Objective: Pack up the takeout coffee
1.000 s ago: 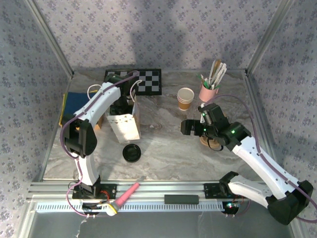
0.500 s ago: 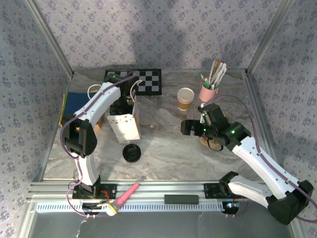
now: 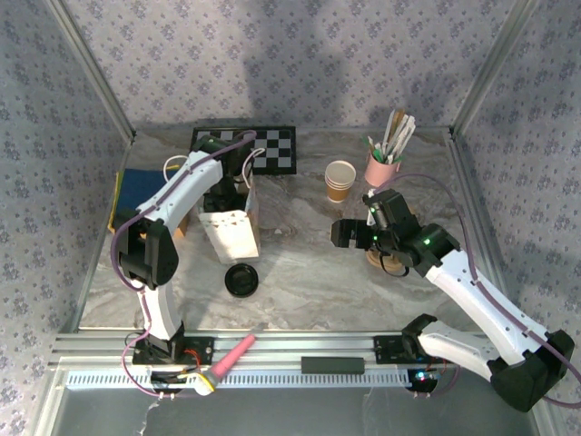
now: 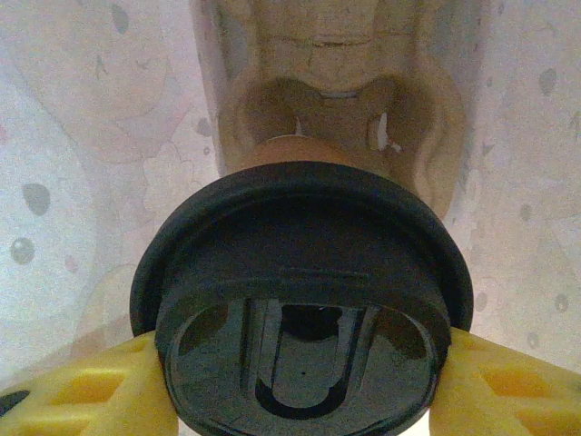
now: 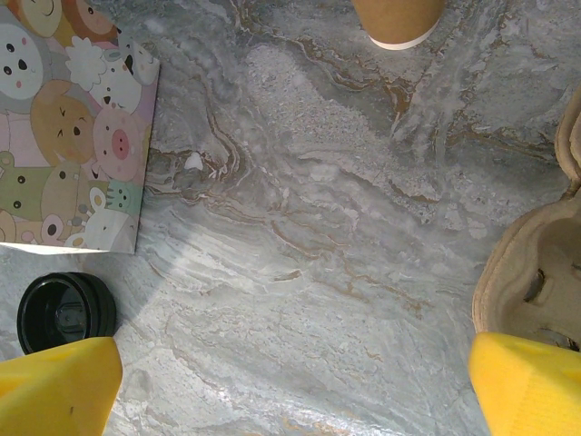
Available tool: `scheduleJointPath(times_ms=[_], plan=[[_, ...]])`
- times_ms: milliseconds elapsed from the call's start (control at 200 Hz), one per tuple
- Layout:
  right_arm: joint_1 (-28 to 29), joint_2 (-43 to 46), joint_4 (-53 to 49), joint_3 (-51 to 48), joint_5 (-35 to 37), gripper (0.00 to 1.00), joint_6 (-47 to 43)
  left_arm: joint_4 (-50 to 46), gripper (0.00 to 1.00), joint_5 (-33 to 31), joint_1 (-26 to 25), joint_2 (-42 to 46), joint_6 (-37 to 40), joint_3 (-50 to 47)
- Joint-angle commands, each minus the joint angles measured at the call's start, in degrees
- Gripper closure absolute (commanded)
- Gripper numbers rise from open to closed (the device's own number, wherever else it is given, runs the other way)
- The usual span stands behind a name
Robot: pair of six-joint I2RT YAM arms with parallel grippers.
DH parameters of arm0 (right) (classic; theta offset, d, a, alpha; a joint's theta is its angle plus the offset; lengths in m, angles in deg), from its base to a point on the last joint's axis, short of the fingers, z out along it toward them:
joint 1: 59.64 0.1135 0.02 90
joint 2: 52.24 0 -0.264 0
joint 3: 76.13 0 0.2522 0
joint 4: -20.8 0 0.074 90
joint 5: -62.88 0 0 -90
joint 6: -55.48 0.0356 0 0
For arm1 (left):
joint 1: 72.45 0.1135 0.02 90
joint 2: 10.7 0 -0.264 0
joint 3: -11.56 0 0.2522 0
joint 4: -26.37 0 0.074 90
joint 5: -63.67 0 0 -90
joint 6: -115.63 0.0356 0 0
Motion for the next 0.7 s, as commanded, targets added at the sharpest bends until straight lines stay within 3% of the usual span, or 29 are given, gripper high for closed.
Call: scheduleJointPath(times_ms=[0, 695], plan=[[0.5, 0.0, -0.4, 1.0, 1.1, 0.00, 0.4, 0.3, 0.42, 2.1, -0.6, -0.2, 0.9, 1.5], [0.7, -0.2, -0.6, 1.1, 1.2, 0.00, 0.7, 1.2, 0.42, 2.9, -1.3, -0.6, 1.1, 2.2]])
